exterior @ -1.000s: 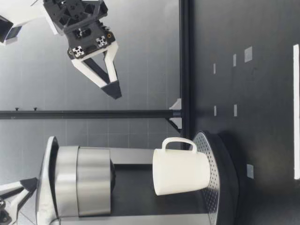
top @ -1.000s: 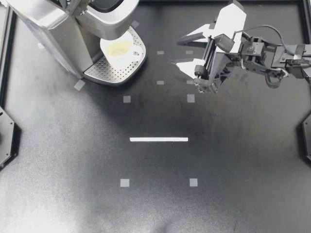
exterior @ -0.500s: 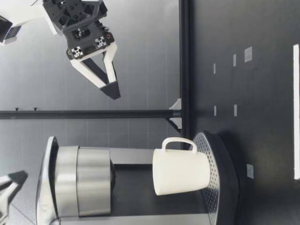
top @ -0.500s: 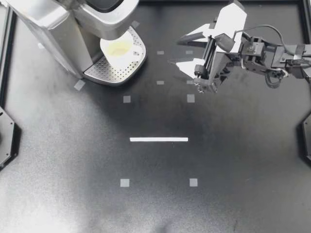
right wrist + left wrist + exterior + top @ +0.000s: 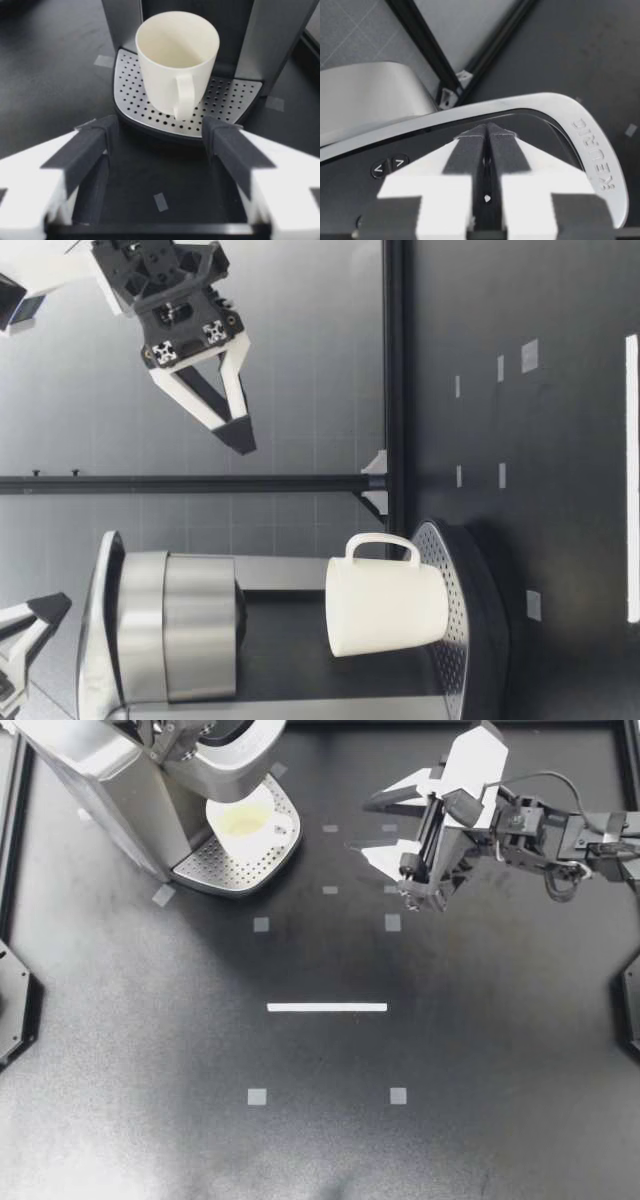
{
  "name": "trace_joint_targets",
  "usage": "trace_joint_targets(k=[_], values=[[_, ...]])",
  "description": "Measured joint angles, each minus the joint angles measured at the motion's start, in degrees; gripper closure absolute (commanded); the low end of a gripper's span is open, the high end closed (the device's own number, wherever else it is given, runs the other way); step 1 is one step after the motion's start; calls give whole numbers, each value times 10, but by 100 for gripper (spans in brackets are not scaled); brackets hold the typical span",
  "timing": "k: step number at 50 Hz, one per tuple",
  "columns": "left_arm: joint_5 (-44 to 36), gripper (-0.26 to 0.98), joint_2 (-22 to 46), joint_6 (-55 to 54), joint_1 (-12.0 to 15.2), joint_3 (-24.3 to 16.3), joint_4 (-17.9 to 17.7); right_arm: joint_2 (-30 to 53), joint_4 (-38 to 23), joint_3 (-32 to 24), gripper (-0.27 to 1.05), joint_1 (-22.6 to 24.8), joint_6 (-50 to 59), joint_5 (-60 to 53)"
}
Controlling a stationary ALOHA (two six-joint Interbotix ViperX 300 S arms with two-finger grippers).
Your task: Place the coffee capsule inside the capsule container, then place the cup onto the center of the cup tray.
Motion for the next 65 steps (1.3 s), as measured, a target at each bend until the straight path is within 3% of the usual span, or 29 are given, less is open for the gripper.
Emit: trace_joint_targets(k=[46,65], values=[[67,67,31,6,-6,-23,-15,6,-1,-1,13,0,-1,-8],[38,67,18,20,-6,-19,-22,7,0,-1,13,0,0,-9]])
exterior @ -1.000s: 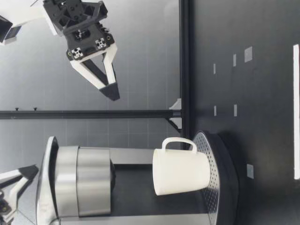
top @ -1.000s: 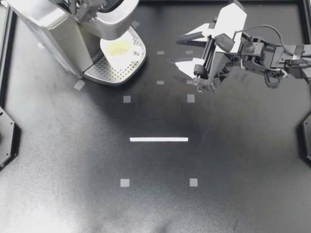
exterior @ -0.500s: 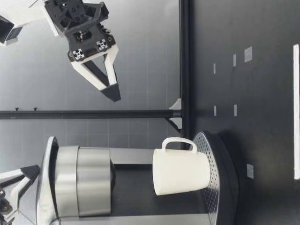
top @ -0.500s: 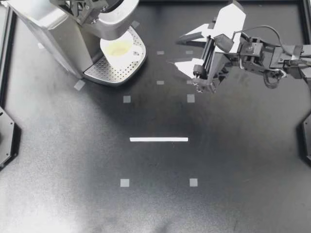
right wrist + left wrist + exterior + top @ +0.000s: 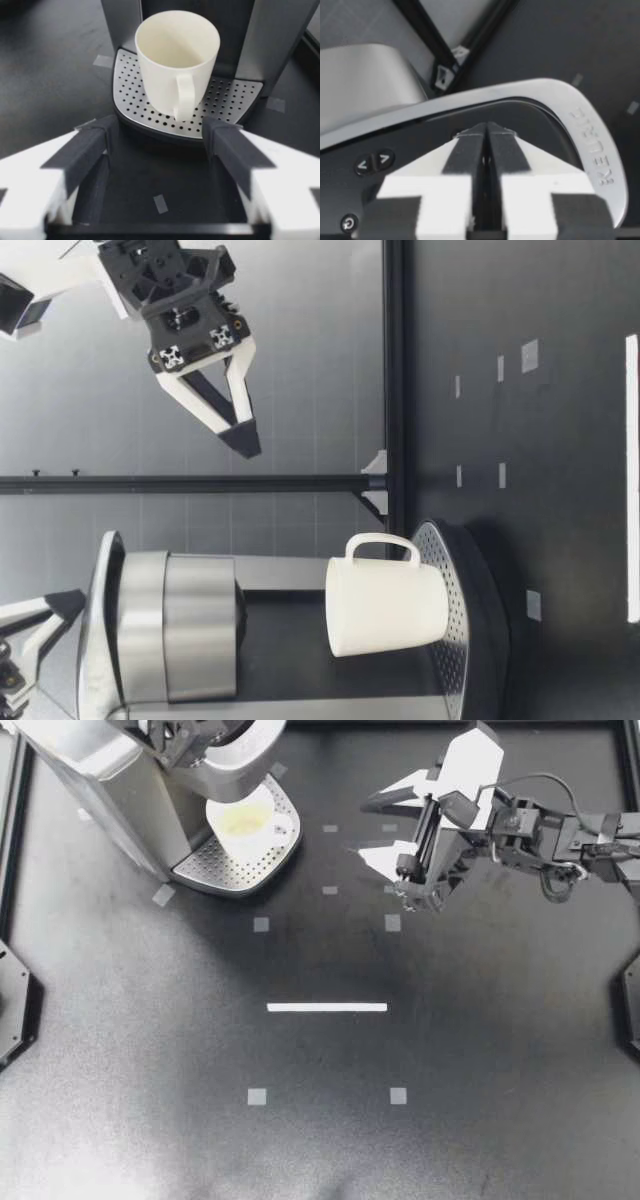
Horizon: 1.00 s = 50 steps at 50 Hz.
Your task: Place the coffee capsule inside the capsule container, then place the cup onto the center of the cup tray.
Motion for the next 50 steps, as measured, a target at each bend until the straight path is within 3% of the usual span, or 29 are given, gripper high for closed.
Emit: trace_joint_targets(k=[11,18,25,37,42,50], values=[[-88,67,-64,1,-12,41,0,-4,0,0,13,0,2,0],[-149,67,-90,-4,-35,88,-1,-16,0,0,13,0,11,-3],[-228,67,-121,-4,-53,157,-1,-35,0,5,13,6,18,-4],[-437,67,-178,-7,-94,297,0,-66,0,27,13,27,30,-7],[-516,67,-193,-10,-112,341,0,-78,0,47,13,32,42,-25],[-626,67,-200,-25,-117,402,-3,-106,1,83,14,44,65,-77]])
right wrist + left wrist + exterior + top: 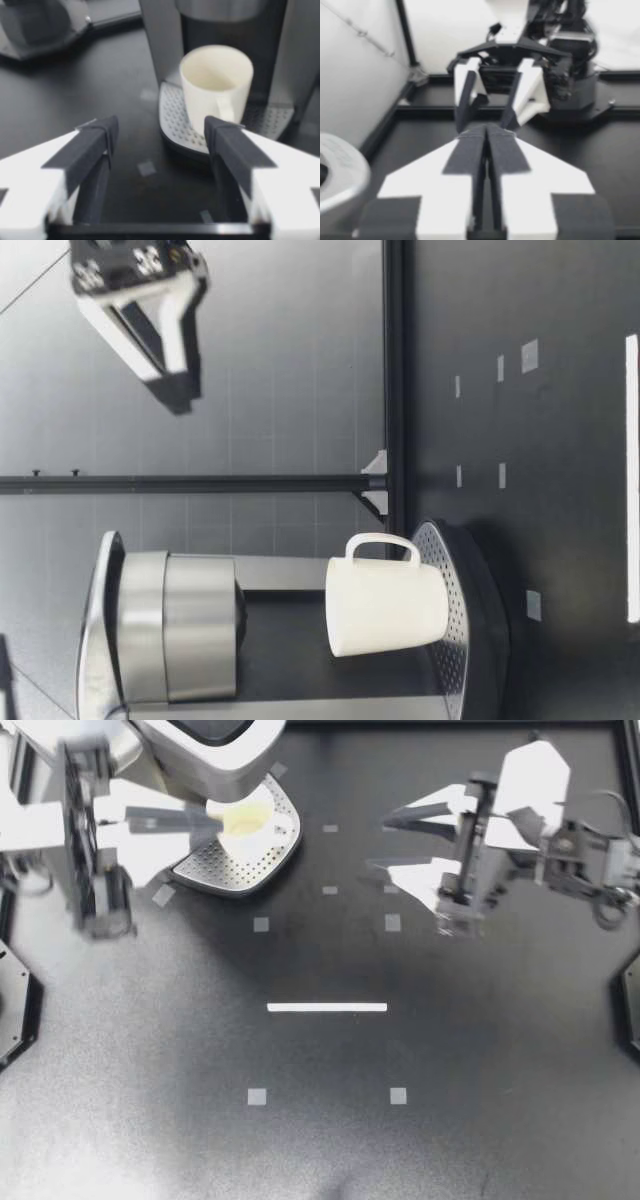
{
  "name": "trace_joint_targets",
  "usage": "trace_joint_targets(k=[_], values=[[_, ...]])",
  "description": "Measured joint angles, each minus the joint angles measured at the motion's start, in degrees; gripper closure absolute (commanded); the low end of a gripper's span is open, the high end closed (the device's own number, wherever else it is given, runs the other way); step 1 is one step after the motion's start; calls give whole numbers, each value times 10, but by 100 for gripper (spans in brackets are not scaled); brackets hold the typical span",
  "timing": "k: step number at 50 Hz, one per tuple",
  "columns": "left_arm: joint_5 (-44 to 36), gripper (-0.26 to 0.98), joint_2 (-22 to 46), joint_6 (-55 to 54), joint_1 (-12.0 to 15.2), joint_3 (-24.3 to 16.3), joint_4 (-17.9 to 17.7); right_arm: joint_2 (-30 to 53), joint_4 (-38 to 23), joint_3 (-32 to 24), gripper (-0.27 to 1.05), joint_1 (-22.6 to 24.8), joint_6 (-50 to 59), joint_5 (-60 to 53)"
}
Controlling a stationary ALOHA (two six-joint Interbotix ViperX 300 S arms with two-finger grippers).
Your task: Place the coffee capsule inside the capsule container, then place the cup onto the center of the cup tray.
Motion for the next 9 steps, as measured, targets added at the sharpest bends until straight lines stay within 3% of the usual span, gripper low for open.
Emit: trace_joint_targets(k=[9], values=[[-91,67,15,-46,-1,36,-1,-26,-3,17,14,29,4,-35]])
